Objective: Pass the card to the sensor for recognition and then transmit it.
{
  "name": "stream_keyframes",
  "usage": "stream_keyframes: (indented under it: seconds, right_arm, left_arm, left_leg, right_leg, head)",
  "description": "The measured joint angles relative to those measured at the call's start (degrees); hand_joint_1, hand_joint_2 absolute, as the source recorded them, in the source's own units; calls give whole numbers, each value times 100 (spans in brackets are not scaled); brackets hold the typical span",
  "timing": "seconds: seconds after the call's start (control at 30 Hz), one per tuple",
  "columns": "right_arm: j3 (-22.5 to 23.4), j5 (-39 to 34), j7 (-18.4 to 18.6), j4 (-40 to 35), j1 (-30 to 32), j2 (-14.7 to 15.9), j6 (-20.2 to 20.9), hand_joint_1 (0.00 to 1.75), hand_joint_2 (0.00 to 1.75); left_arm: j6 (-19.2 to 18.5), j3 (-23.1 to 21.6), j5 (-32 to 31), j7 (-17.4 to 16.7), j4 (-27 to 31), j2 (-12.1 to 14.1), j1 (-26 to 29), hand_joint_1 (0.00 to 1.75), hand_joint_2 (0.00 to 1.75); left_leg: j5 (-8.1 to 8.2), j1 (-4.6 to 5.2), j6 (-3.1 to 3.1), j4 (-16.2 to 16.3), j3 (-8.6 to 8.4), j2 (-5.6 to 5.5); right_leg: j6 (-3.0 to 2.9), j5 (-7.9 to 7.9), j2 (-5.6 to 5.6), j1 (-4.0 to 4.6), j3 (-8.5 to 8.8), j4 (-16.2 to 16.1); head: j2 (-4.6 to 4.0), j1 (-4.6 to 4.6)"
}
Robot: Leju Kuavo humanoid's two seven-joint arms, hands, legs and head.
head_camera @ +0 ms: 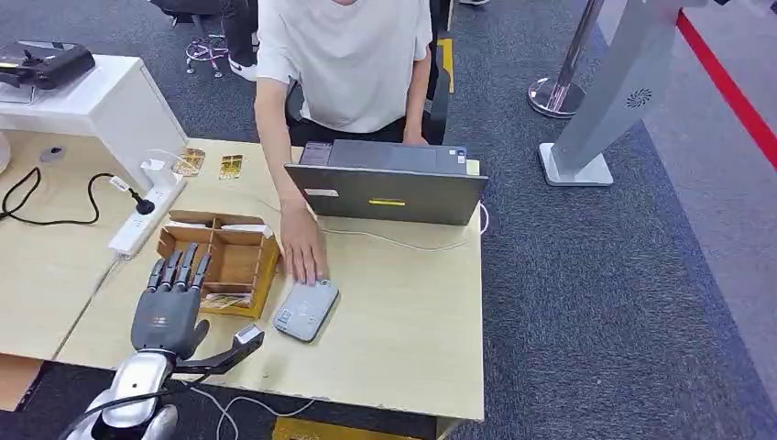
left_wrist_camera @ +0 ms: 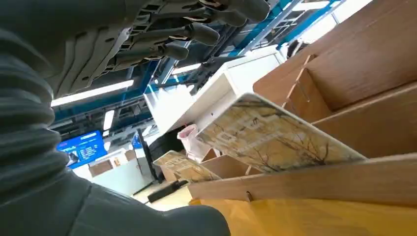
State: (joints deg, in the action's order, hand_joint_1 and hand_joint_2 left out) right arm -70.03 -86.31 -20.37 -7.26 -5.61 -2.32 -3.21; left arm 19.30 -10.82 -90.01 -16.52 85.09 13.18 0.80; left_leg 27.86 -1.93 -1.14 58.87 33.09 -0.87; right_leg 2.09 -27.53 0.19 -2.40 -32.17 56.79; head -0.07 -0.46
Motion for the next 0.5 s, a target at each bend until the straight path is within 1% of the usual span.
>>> stream_keyframes:
  seconds: [0.3, 0.33, 0.37, 0.43, 0.5]
  right_arm:
    - [-35, -2, -17, 0, 0, 0, 0, 0, 0]
    - [-35, -2, -17, 0, 0, 0, 0, 0, 0]
    - [-37, -2, -17, 0, 0, 0, 0, 0, 0]
    - [-39, -4, -17, 0, -1, 0, 18, 0, 0]
    - [-44, -7, -20, 0, 0, 0, 15, 0, 0]
  left_arm:
    - [96, -11, 0, 9, -92, -9, -1, 0, 175]
    - [96, -13, 0, 15, -92, -9, -1, 45, 175]
    - [96, -18, 2, 28, -92, -9, -2, 175, 175]
    - [96, -24, 22, 100, -92, -13, -2, 175, 175]
    - [94, -24, 17, 320, -92, -37, 7, 175, 175]
  left_leg:
    - [0, 0, 0, 0, 0, 0]
    - [0, 0, 0, 0, 0, 0]
    - [0, 0, 0, 0, -1, 0]
    - [0, 0, 0, 0, 0, 0]
    - [0, 0, 0, 0, 1, 0]
  right_leg:
    - [0, 0, 0, 0, -1, 0]
    - [0, 0, 0, 0, -1, 0]
    - [0, 0, 0, 0, -1, 0]
    - [0, 0, 0, 0, -1, 0]
    - [0, 0, 0, 0, -1, 0]
  head:
    - [0, 0]
    - [0, 0]
    - [0, 2]
    - [0, 2]
    - [0, 0]
